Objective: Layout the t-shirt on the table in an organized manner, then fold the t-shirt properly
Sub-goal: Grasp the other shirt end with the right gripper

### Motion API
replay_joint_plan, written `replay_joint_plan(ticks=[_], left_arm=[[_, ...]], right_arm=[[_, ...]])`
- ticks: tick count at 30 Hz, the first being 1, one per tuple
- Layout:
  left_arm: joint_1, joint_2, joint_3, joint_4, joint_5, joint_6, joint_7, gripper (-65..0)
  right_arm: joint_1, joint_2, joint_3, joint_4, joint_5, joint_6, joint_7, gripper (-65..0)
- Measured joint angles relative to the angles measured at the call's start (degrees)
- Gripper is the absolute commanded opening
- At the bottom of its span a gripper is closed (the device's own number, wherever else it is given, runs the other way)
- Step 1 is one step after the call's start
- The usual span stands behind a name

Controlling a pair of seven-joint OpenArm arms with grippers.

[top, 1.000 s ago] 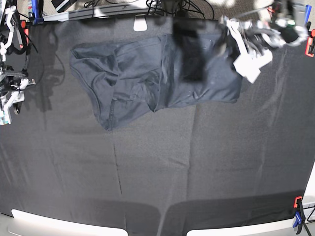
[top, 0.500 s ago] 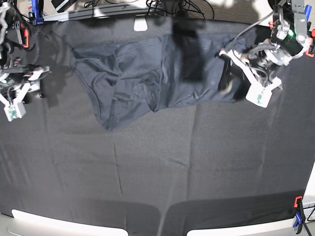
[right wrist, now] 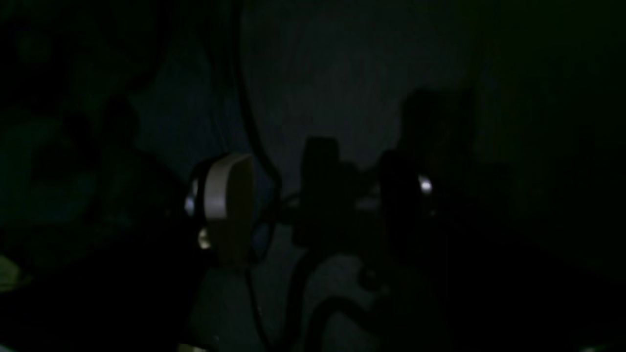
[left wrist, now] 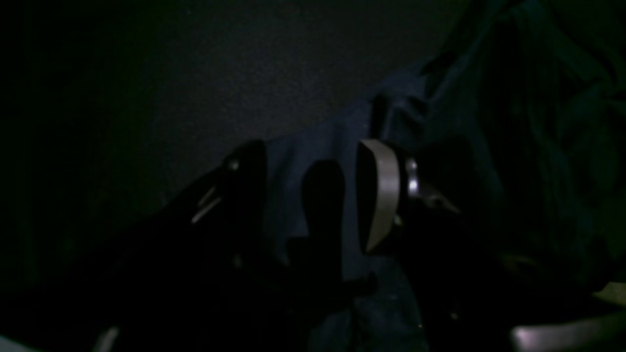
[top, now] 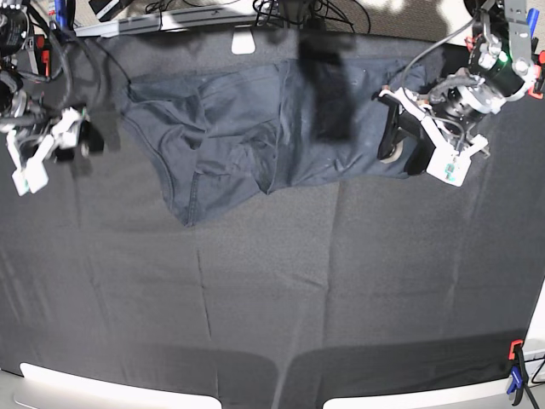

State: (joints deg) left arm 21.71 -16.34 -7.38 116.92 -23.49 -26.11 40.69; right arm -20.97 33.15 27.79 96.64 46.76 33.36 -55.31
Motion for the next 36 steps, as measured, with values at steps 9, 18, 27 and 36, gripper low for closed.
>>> replay_joint_plan(ticks=[9, 18, 27, 36], left_arm=[[0.0, -0.02, 0.0, 0.0, 0.0, 0.0, 0.0, -38.0], [0.0, 0.0, 0.0, 0.0, 0.2, 0.02, 0.02, -38.0], [0.0, 0.0, 0.0, 0.0, 0.22, 0.02, 0.02, -38.0], [0.0, 0.0, 0.0, 0.0, 0.22, 0.02, 0.02, -38.0]], right_arm=[[8.61, -0.11, -5.77, -14.34, 1.09, 2.27, 0.07, -26.2], [15.91, 0.22, -21.77, -17.99, -3.23, -0.9, 3.69, -26.3], [17.29, 0.0, -27.39, -17.94, 4.0, -2.12, 2.32, -26.4], [17.14, -2.4, -27.47, -18.08, 7.52, 2.29, -1.38, -32.8]])
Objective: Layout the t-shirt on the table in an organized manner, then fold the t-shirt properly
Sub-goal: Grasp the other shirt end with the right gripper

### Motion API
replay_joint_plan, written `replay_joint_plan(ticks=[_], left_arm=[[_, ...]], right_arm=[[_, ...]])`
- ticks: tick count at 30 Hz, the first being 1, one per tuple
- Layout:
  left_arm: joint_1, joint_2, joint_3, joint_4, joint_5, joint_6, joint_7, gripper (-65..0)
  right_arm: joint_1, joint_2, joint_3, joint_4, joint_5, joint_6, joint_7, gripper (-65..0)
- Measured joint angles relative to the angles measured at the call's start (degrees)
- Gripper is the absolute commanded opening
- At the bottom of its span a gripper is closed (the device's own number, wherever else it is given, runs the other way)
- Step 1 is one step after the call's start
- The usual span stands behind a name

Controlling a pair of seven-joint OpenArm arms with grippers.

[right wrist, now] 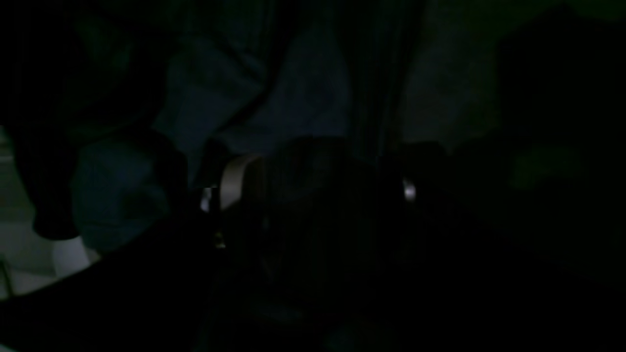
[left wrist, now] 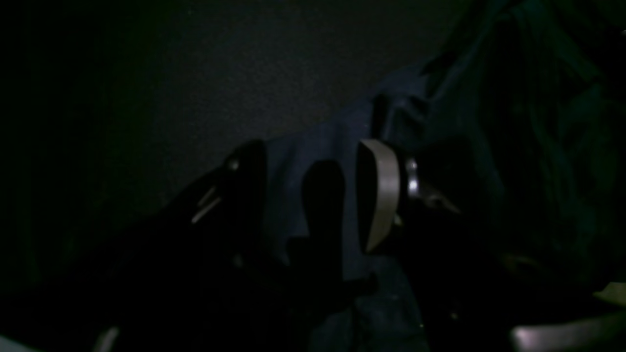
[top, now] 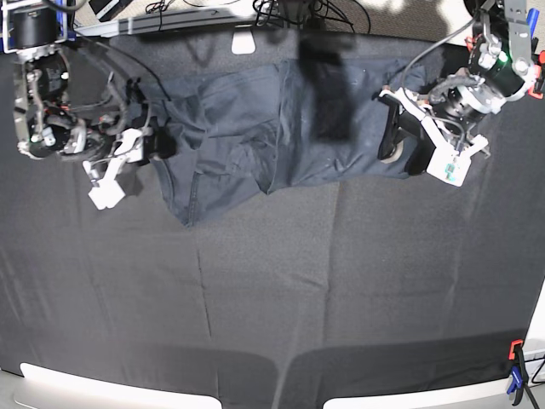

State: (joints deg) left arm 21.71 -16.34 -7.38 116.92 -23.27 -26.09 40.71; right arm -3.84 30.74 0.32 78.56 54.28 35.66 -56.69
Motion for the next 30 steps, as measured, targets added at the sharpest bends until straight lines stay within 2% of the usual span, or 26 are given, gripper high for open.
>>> replay_joint_plan(ticks=[3, 5, 10, 13, 20, 24, 27, 30], left_arm=[[0.0, 0.0, 0.0, 0.0, 0.0, 0.0, 0.0, -38.0], [0.0, 0.0, 0.0, 0.0, 0.0, 0.0, -0.02, -38.0], [0.0, 0.0, 0.0, 0.0, -0.02, 0.0, 0.0, -38.0], [0.0, 0.0, 0.0, 0.0, 0.04, 0.0, -0.02, -38.0], [0.37, 0.0, 0.0, 0.0, 4.09, 0.0, 0.02, -38.0], [0.33, 0.0, 0.0, 0.0, 4.09, 0.0, -0.02, -38.1], [0.37, 0.02, -0.02, 0.0, 4.09, 0.0, 0.0, -38.1], [0.39, 0.0, 0.0, 0.0, 4.09, 0.0, 0.0, -38.1]], right_arm=[[-0.02, -1.88, -0.02, 0.02, 0.22, 1.53, -0.02, -33.1], [-0.02, -2.67, -0.04, 0.0, 0.17, 1.66, -0.04, -37.1], [-0.15, -3.43, -0.24, -0.11, -0.31, 1.68, -0.42, -58.3], [-0.17, -3.41, -0.22, 0.15, -0.74, 1.73, -0.39, -65.0], [-0.7, -3.43, 4.24, 9.25, -5.95, 2.84, -1.31, -65.0], [-0.5, -3.26, 7.15, 16.5, -6.14, 2.95, -7.56, -65.0], [-1.11, -4.0, 7.17, 23.17, -3.3, 1.25, -9.05, -65.0], [-0.94, -6.58, 6.25, 30.38, -1.66, -1.2, -8.96, -65.0]])
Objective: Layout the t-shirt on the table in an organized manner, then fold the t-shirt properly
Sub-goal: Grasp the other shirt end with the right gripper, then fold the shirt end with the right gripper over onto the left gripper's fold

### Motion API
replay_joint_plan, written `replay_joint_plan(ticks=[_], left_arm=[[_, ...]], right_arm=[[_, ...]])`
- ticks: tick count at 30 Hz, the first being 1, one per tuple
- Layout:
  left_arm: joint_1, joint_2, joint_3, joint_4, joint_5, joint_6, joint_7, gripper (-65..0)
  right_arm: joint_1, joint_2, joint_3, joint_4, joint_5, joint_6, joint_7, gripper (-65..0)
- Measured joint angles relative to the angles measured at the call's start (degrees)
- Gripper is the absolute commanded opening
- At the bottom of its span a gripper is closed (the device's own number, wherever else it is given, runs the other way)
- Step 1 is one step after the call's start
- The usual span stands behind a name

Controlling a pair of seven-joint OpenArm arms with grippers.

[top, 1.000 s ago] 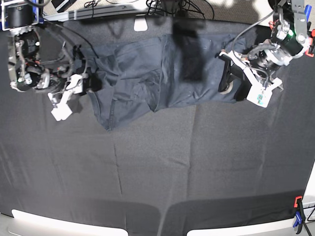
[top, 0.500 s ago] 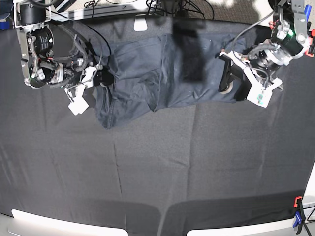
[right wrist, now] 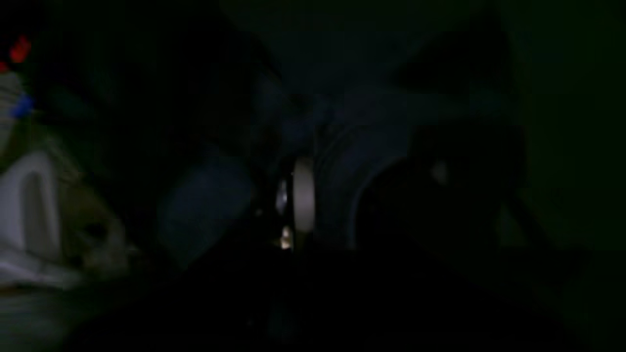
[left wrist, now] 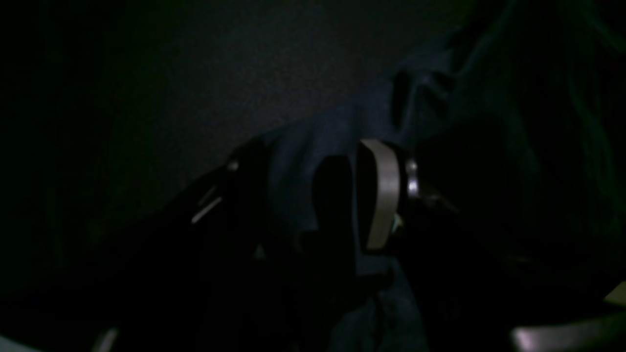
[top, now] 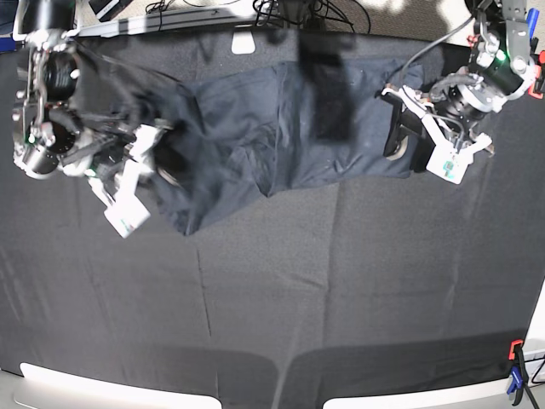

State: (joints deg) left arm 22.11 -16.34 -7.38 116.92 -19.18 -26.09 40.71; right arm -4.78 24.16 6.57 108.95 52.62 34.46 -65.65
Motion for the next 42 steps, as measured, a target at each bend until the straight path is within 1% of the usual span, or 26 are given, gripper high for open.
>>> replay_joint_plan(ticks=[3, 5, 6, 8, 9, 11, 13, 17, 19, 21, 23, 26, 27, 28, 29, 31, 32, 33, 34, 36, 37, 38, 39, 42], left_arm=[[-0.07, -0.61, 0.0, 0.0, 0.0, -0.02, 0.87, -38.5], [-0.02, -1.16, -0.68, 0.0, 0.0, -0.02, 2.49, -38.5], [-0.02, -1.38, -1.44, 0.0, -0.02, -0.04, 3.37, -38.5], [0.17, -1.44, -4.04, 0.0, -0.07, 0.0, 3.28, -38.5], [0.37, -1.44, -5.6, 0.0, -0.28, -0.02, 3.04, -38.5], [1.44, -1.44, -8.52, 0.0, -0.72, -0.02, 3.02, -38.5], [2.97, -1.44, -11.65, 0.0, -0.9, -0.5, 2.56, -38.5], [6.62, -1.4, -18.25, 0.0, -1.03, -1.42, 0.11, -38.5], [7.89, -1.31, -21.86, 0.0, -3.82, -2.03, 0.09, -38.5], [8.74, -1.31, -25.42, 0.0, -7.69, -3.89, 0.02, -38.6], [9.29, -1.29, -28.48, 0.02, -11.67, -4.63, -0.02, -38.6], [9.31, -1.29, -31.95, 0.04, -16.24, -6.29, 2.64, -38.6], [9.29, -1.29, -32.81, 0.04, -17.07, -6.88, 3.08, -38.6], [9.31, -1.29, -33.55, 0.04, -17.97, -7.19, 3.34, -38.6], [9.31, -1.31, -34.16, 0.04, -18.29, -7.45, 3.5, -38.6], [9.31, -1.27, -34.62, 0.04, -18.12, -7.43, 4.2, -38.6], [9.33, -1.07, -34.62, 0.04, -18.34, -7.56, 4.28, -38.6], [9.33, -0.92, -34.62, 0.04, -18.34, -7.63, 4.31, -38.6], [9.31, -0.96, -34.58, 0.04, -18.36, -7.61, 4.31, -38.6], [9.31, -1.11, -34.6, 0.04, -19.5, -7.58, 4.28, -38.6], [9.31, -1.14, -34.6, 0.04, -19.69, -7.61, 4.31, -38.6], [9.31, -1.11, -34.6, 0.04, -20.13, -7.58, 4.28, -38.6], [9.31, -1.11, -34.6, 0.04, -20.52, -7.58, 4.28, -38.6], [9.31, -1.09, -34.58, 0.04, -20.52, -7.61, 4.28, -38.6]], right_arm=[[-0.02, -3.98, -3.17, 4.76, -1.88, 0.0, -0.04, -65.0], [-0.13, -6.62, -6.21, 5.35, -3.19, -0.92, -0.04, -65.0], [-0.13, -8.11, -7.76, 5.33, -3.26, -1.09, -0.2, -65.0], [0.0, -10.86, -11.17, 5.33, -3.48, -1.09, -0.2, -65.0], [0.07, -12.39, -13.16, 5.35, -4.76, -1.09, -0.13, -65.0], [0.13, -15.74, -17.22, 5.38, -10.71, -1.09, 0.68, -65.0], [0.02, -18.71, -21.4, 5.35, -17.55, -1.18, 3.39, -65.0], [0.26, -23.04, -28.76, 3.26, -28.52, -4.24, 9.92, -65.0], [0.39, -24.5, -31.71, 0.13, -32.28, -5.97, 11.26, -65.0], [0.74, -25.99, -34.32, -3.82, -34.42, -6.43, 12.83, -65.0], [1.46, -28.06, -36.44, -7.76, -36.15, -6.47, 15.02, -65.0], [3.43, -32.15, -38.45, -13.88, -37.53, -6.45, 17.55, -65.0], [4.24, -32.87, -38.77, -15.85, -37.2, -6.54, 18.14, -65.0], [5.22, -32.92, -38.84, -17.75, -36.89, -6.14, 18.69, -65.0], [6.32, -32.79, -39.98, -19.69, -35.74, -6.71, 20.04, -65.0], [8.5, -32.35, -40.96, -22.77, -36.02, -9.49, 21.18, -65.0], [9.73, -32.17, -41.38, -24.15, -36.15, -10.32, 21.24, -65.0], [10.67, -32.09, -41.7, -25.33, -35.85, -10.47, 21.31, -65.0], [11.61, -32.09, -41.99, -26.58, -35.32, -10.45, 21.75, -65.0], [12.33, -32.11, -42.53, -27.96, -32.72, -10.45, 24.85, -65.0], [12.5, -32.17, -42.62, -28.04, -31.93, -10.01, 25.44, -65.0], [12.59, -32.28, -42.64, -28.17, -31.04, -8.85, 26.25, -65.0], [12.74, -32.26, -42.75, -28.17, -29.88, -8.24, 26.45, -65.0], [13.33, -32.2, -42.84, -28.17, -29.64, -7.04, 26.69, -65.0]])
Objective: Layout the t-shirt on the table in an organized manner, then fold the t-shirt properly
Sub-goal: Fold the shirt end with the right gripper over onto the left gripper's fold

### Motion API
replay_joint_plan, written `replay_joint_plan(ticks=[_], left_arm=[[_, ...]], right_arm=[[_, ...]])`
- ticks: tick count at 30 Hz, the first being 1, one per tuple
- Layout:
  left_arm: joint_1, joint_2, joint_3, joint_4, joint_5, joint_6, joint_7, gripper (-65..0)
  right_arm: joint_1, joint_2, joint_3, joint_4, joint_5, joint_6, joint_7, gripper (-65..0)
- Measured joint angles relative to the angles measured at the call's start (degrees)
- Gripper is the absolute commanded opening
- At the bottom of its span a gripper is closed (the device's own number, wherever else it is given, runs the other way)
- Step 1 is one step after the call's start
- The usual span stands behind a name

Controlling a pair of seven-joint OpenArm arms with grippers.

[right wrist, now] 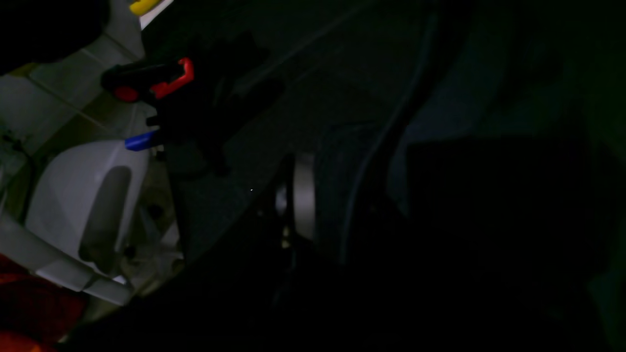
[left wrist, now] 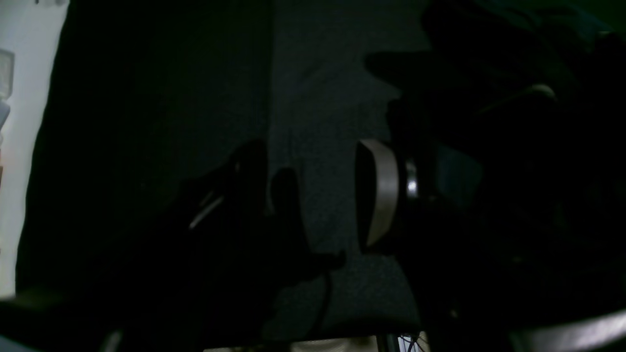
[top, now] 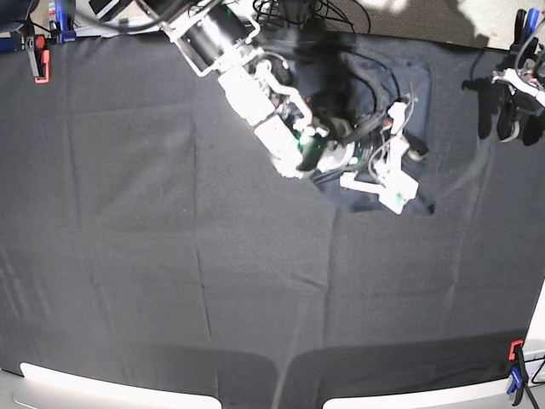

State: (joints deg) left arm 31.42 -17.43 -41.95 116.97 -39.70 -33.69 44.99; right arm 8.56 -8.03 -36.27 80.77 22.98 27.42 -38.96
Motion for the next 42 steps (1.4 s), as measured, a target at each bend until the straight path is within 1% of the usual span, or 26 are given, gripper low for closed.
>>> replay_joint_plan(ticks=[2, 3, 4, 5, 7, 8, 9, 10, 13, 19, 21, 24, 25, 26, 28, 29, 30, 32, 33, 35, 37, 40, 42], left_arm=[[0.0, -0.02, 0.0, 0.0, 0.02, 0.0, 0.0, -38.6], [0.0, -0.02, 0.0, 0.0, 0.02, 0.0, 0.02, -38.6], [0.0, -0.02, -0.02, 0.0, 0.02, 0.0, 0.0, -38.6], [0.02, 0.0, 0.0, 0.0, 0.02, 0.0, 0.0, -38.6], [0.02, 0.0, 0.0, 0.0, 0.0, 0.0, 0.0, -38.6], [0.0, 0.0, 0.0, 0.0, 0.02, 0.0, 0.0, -38.6], [0.0, -0.02, 0.0, 0.0, 0.02, 0.0, 0.0, -38.6], [0.0, -0.02, 0.0, 0.0, 0.02, 0.02, 0.0, -38.6], [0.0, 0.0, 0.0, 0.0, 0.02, 0.0, 0.0, -38.6], [0.0, -0.02, 0.0, 0.0, 0.02, 0.0, 0.0, -38.6], [0.0, 0.0, 0.0, 0.0, 0.0, 0.0, 0.0, -38.7], [0.0, -0.02, 0.0, 0.0, -3.63, -0.02, -0.02, -43.7], [0.02, -0.02, -0.02, 0.0, -5.42, -0.96, 0.02, -46.3], [0.0, -0.02, -0.02, 0.0, -7.8, -2.56, 0.39, -49.6], [0.02, 0.0, 0.0, 0.0, -14.21, -6.01, 2.21, -57.6], [-0.02, 0.15, 0.0, 0.04, -17.18, -6.21, 3.54, -62.0], [-0.02, 0.57, 0.0, 0.04, -19.39, -6.05, 4.44, -65.0], [0.0, 1.88, 0.02, 0.04, -22.23, -5.97, 7.19, -65.0], [0.0, 2.71, 0.42, 0.02, -23.19, -5.92, 8.5, -65.0], [-0.02, 4.5, 1.79, 0.02, -25.0, -5.81, 10.88, -65.0], [0.0, 5.95, 4.22, 0.02, -27.21, -5.81, 14.32, -65.0], [0.0, 7.1, 9.66, 0.02, -29.33, -5.81, 20.57, -65.0], [0.0, 7.26, 14.19, 0.02, -29.4, -5.81, 24.74, -65.0]], right_arm=[[0.02, 0.07, -0.15, 0.0, 0.04, 1.29, 0.68, -65.0], [0.0, 0.09, -0.68, -0.02, 0.0, 1.79, 1.92, -65.0], [-0.02, 0.11, -1.07, -0.07, -0.2, 3.17, 4.31, -62.8], [-0.13, 0.11, -1.51, -0.09, -0.04, 4.83, 7.37, -56.7], [0.0, 0.09, -2.29, -0.07, 0.24, 8.83, 12.02, -40.9], [0.04, 0.07, -2.8, -0.04, 0.22, 10.34, 13.9, -34.1], [0.02, 0.04, -3.43, -0.04, 0.22, 10.73, 15.54, -29.6], [0.02, 0.02, -4.04, -0.04, 0.24, 10.75, 16.26, -28.2], [0.0, -0.07, -5.27, -0.04, 0.24, 10.82, 16.24, -28.3], [0.37, -0.07, -4.85, 0.02, 0.22, 10.86, 15.82, -28.4], [0.83, -0.04, -3.98, 1.14, 0.13, 11.04, 13.44, -28.4], [2.01, -0.11, -0.44, 4.33, 0.26, 11.21, 8.35, -29.0], [2.38, -0.22, 1.31, 5.66, -0.2, 11.23, 6.36, -30.5], [2.82, -0.26, 3.26, 6.88, -0.35, 11.21, 4.09, -33.3], [4.04, -0.26, 7.52, 9.05, -0.07, 11.26, -3.98, -42.3], [4.9, -0.24, 9.57, 9.44, -0.2, 11.32, -7.69, -48.4], [6.01, -0.24, 11.8, 9.53, -0.07, 11.41, -11.63, -54.6], [8.24, -0.17, 15.78, 9.51, 0.2, 11.37, -16.68, -63.9], [9.4, 0.17, 17.03, 9.51, 1.57, 11.34, -17.92, -65.0], [10.64, 1.75, 18.1, 9.75, 3.76, 11.43, -17.86, -65.0], [10.75, 3.72, 18.05, 9.73, 3.89, 11.43, -17.92, -65.0], [10.34, 6.34, 15.28, 9.7, 2.75, 11.39, -18.43, -65.0], [10.38, 6.6, 11.54, 9.64, 2.75, 11.39, -18.32, -65.0]])
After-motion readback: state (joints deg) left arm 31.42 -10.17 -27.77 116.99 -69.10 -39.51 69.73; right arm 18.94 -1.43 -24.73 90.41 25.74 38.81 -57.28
